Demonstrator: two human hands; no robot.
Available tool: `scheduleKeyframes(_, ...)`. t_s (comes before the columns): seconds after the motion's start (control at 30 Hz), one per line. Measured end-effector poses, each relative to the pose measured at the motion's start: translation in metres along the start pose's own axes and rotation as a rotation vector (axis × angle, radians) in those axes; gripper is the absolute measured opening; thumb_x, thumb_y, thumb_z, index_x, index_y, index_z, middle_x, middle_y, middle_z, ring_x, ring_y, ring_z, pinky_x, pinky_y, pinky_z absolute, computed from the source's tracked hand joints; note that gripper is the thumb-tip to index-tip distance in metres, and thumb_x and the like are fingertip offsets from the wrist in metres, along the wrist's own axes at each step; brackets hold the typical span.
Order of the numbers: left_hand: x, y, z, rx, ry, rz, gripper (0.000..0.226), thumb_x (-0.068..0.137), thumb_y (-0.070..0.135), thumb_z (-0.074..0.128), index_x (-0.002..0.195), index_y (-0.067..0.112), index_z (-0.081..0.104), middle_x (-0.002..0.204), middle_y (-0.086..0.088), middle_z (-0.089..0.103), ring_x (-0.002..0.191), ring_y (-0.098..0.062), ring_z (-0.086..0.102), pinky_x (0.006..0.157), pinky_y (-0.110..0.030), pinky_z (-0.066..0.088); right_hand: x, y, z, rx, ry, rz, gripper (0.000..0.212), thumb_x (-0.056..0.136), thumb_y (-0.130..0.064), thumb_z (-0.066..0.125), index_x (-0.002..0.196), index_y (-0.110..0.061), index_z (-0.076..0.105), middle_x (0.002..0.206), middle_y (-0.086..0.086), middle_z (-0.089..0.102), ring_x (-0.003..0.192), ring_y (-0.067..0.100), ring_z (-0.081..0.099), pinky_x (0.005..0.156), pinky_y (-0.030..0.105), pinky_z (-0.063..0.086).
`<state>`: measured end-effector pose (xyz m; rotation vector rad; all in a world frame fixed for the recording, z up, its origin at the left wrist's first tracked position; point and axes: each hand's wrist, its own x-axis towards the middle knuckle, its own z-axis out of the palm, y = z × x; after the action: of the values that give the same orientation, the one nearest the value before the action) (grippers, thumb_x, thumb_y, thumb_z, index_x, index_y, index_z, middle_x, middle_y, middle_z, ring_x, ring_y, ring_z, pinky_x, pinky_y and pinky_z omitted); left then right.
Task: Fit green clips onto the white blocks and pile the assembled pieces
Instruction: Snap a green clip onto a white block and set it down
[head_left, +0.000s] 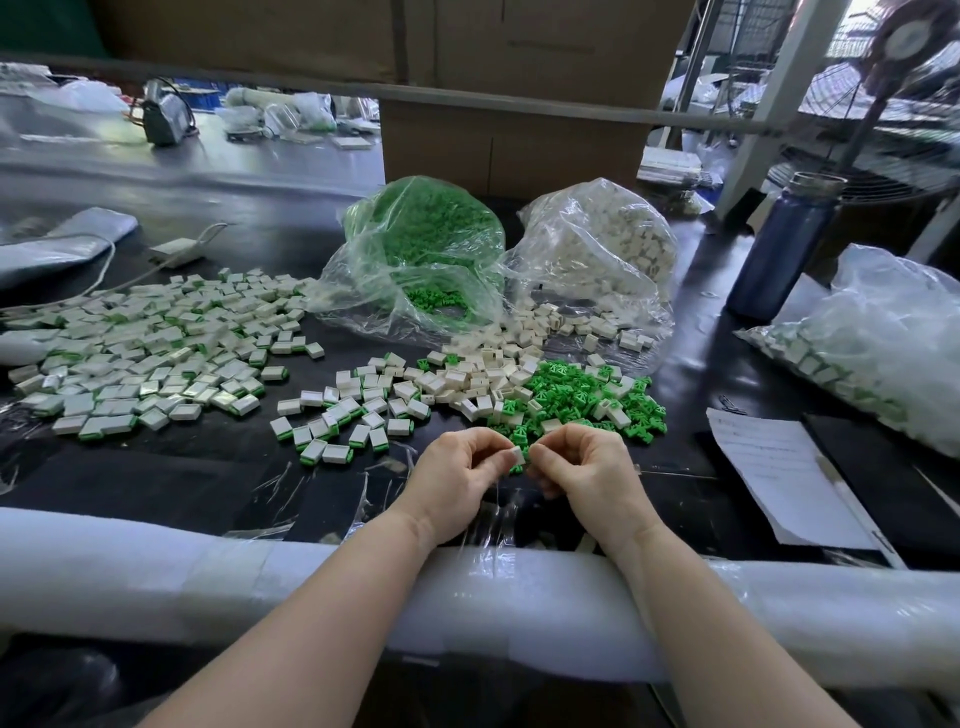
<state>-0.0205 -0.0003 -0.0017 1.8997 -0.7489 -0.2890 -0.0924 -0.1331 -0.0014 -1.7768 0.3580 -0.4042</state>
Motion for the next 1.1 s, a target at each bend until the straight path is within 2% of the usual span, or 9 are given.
scheduleKeyframes(0.2, -0.0006, -0.0012, 0.0001, 0.067, -0.013, -0.014, 0.013, 0.088, 0.02, 0.062, 0.094, 0.012, 0.07, 0.084, -0.001, 0.069, 0.083, -0.016, 0.063, 0.084, -0.033, 0.05, -0.0007, -0.0031, -0.0005, -0.134, -0.049, -0.021, 0.019, 0.084, -0.003, 0.063, 0.067, -0.01, 0.062, 0.059, 0.006, 0.061, 0.051, 0.01, 0.053, 0.055, 0.025, 0.048)
scheduleKeyframes(0.47, -0.0007, -0.0021, 0.0009, 0.107, -0.033, 0.016, 0.014, 0.087, 0.019, 0.063, 0.095, 0.01, 0.07, 0.088, -0.004, 0.069, 0.086, -0.019, 0.063, 0.086, -0.036, 0.05, -0.0019, -0.0042, -0.0029, -0.156, -0.089, -0.007, 0.021, 0.084, -0.002, 0.063, 0.067, -0.013, 0.06, 0.057, 0.002, 0.06, 0.051, 0.009, 0.052, 0.054, 0.023, 0.048)
scheduleKeyframes(0.73, -0.0015, -0.0014, 0.0022, 0.161, -0.028, 0.095, 0.013, 0.087, 0.016, 0.063, 0.092, 0.007, 0.071, 0.079, 0.005, 0.058, 0.082, -0.017, 0.058, 0.08, -0.027, 0.047, -0.0015, -0.0039, -0.0033, -0.142, -0.096, 0.007, 0.022, 0.084, -0.001, 0.063, 0.066, -0.013, 0.059, 0.055, -0.001, 0.059, 0.05, 0.008, 0.051, 0.051, 0.019, 0.045)
scheduleKeyframes(0.97, -0.0008, -0.0021, 0.0014, 0.164, -0.051, 0.08, 0.013, 0.087, 0.015, 0.063, 0.094, 0.008, 0.071, 0.085, 0.001, 0.062, 0.086, -0.017, 0.06, 0.084, -0.028, 0.047, -0.0027, -0.0043, -0.0052, -0.134, -0.142, -0.005, 0.022, 0.083, 0.001, 0.063, 0.067, -0.014, 0.059, 0.057, -0.001, 0.06, 0.049, 0.004, 0.052, 0.052, 0.017, 0.044)
scheduleKeyframes(1.1, -0.0014, -0.0018, 0.0022, 0.212, -0.043, 0.118, 0.014, 0.087, 0.016, 0.063, 0.094, 0.007, 0.071, 0.08, 0.004, 0.058, 0.081, -0.015, 0.057, 0.077, -0.023, 0.044, -0.002, -0.0035, -0.0044, -0.135, -0.124, 0.006, 0.024, 0.083, 0.002, 0.062, 0.065, -0.013, 0.058, 0.052, -0.005, 0.059, 0.046, 0.002, 0.05, 0.05, 0.017, 0.043)
